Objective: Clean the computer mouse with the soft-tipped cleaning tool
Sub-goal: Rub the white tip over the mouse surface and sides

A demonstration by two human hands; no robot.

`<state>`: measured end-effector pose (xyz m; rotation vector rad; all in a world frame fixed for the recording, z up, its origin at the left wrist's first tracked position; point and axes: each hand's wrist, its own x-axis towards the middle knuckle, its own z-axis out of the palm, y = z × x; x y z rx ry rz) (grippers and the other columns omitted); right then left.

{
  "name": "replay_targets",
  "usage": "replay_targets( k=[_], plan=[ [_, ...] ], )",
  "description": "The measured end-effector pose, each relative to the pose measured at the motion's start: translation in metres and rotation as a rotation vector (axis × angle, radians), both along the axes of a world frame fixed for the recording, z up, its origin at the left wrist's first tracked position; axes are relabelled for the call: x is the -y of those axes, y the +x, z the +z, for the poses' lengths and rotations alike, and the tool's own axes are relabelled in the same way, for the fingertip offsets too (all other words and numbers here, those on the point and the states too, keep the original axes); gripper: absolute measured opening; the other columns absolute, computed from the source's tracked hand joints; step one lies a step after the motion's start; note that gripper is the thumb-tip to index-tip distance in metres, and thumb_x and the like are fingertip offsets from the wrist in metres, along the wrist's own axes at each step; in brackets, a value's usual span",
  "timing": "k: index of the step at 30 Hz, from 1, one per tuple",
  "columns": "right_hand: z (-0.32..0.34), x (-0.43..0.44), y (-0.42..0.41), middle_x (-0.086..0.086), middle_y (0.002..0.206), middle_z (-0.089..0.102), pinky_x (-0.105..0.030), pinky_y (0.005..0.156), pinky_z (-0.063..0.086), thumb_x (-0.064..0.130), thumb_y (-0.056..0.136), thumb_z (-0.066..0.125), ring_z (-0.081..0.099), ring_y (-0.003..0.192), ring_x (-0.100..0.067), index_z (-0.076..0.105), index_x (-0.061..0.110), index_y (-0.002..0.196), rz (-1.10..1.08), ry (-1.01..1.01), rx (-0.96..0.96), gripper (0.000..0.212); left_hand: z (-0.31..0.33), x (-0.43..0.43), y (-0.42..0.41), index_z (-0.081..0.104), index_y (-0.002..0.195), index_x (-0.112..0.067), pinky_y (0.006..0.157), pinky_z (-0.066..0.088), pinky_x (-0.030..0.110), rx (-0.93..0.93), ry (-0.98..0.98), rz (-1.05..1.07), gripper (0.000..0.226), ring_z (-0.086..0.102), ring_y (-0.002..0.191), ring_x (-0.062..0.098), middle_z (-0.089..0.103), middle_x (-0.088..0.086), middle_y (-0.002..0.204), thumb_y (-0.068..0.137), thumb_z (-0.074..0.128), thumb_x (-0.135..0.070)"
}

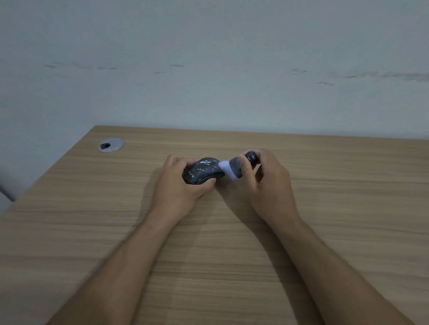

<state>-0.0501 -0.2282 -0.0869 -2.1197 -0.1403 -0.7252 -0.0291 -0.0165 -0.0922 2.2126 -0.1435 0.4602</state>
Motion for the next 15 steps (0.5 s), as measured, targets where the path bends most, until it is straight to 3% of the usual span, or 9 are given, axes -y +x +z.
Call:
replay_targets(
  k=[3, 6, 11, 15],
  plan=[
    [0.0018, 0.0025, -0.0002, 0.007, 0.103, 0.071, -0.008, 0.074, 0.039, 0.033, 0.109, 0.065, 0.058, 0.078, -0.006, 0.07, 0.018, 0.111, -0.043, 0.019, 0.022, 0.015, -0.0011, 0.0004, -0.0003, 0.079, 0.118, -0.021, 0.079, 0.038, -0.005, 0.006, 0.0, -0.006, 0.049, 0.056, 0.091, -0.016, 0.06, -0.005, 0.111, 0.073, 0.098, -0.032],
    [0.0003, 0.0017, -0.0024, 0.008, 0.1, 0.07, -0.008, 0.073, 0.039, 0.032, 0.108, 0.066, 0.057, 0.076, -0.004, 0.071, 0.017, 0.111, -0.015, -0.002, 0.022, 0.016, -0.001, 0.0009, -0.0004, 0.079, 0.117, -0.019, 0.077, 0.039, -0.004, 0.011, -0.01, -0.004, 0.049, 0.056, 0.091, -0.015, 0.061, -0.003, 0.113, 0.073, 0.098, -0.029],
    [-0.0004, 0.0048, 0.0037, 0.006, 0.1, 0.072, -0.02, 0.074, 0.04, 0.033, 0.108, 0.065, 0.058, 0.078, -0.009, 0.072, 0.017, 0.112, -0.078, 0.062, 0.016, 0.017, 0.0009, 0.0011, -0.0019, 0.078, 0.118, -0.016, 0.078, 0.038, -0.005, 0.009, -0.008, -0.015, 0.05, 0.054, 0.092, -0.015, 0.059, -0.004, 0.113, 0.074, 0.099, -0.027],
    [-0.0023, 0.0012, 0.0036, 0.007, 0.096, 0.071, -0.008, 0.072, 0.039, 0.031, 0.108, 0.066, 0.056, 0.073, 0.0, 0.072, 0.017, 0.111, -0.031, 0.011, 0.004, 0.016, 0.0014, -0.0009, -0.0019, 0.078, 0.117, -0.015, 0.079, 0.037, -0.005, 0.016, 0.016, -0.036, 0.05, 0.057, 0.09, -0.004, 0.059, -0.002, 0.113, 0.073, 0.099, -0.025]
  ],
)
